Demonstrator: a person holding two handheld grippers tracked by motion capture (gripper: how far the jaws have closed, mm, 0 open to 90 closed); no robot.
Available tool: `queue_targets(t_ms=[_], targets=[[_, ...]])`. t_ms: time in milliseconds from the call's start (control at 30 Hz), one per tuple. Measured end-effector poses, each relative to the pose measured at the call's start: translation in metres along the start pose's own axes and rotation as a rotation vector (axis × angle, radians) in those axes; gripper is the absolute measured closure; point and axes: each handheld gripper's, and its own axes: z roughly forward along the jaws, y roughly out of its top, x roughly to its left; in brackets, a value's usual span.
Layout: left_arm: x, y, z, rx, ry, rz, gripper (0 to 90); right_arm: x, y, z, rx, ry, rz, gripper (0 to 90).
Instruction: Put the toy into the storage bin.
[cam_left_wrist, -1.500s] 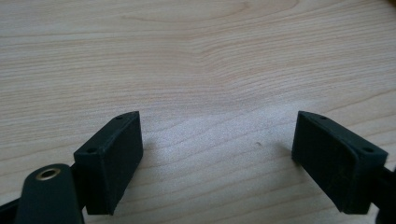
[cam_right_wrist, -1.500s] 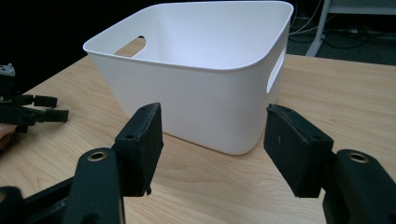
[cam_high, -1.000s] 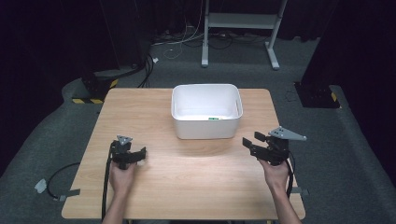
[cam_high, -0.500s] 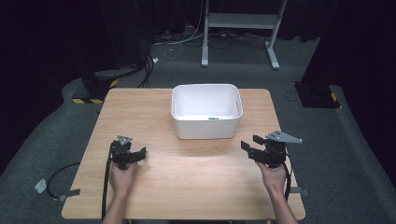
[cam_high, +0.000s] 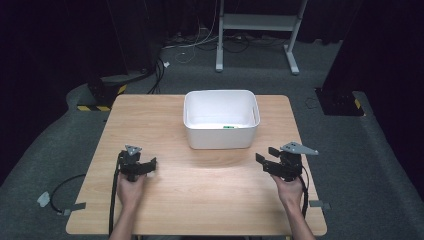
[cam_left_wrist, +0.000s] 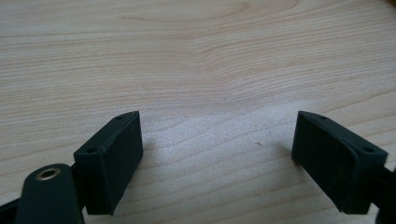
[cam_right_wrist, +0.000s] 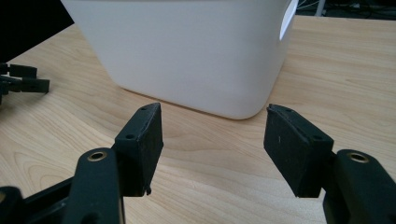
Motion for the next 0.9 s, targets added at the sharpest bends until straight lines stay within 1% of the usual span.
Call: queue_targets(t_ms=[100,633,800,900], targets=[[0.0,0.0,0.0,0.0,0.0,0.0,16.6,-0.001,-0.002,0.002,0.005,-0.006,-0.006,37.5],[0.0,0.0,0.0,0.0,0.0,-0.001,16.6,-0.008,-0.013,0.01,0.029,-0.023,0.02,37.5],[0.0,0.0,0.0,0.0,0.0,-0.001,16.6,-0.009,-0.015,0.012,0.041,-0.025,0.025,37.5],[0.0,0.0,0.0,0.0,0.0,-0.001,16.6,-0.01,-0.016,0.013,0.044,-0.028,0.02,37.5]])
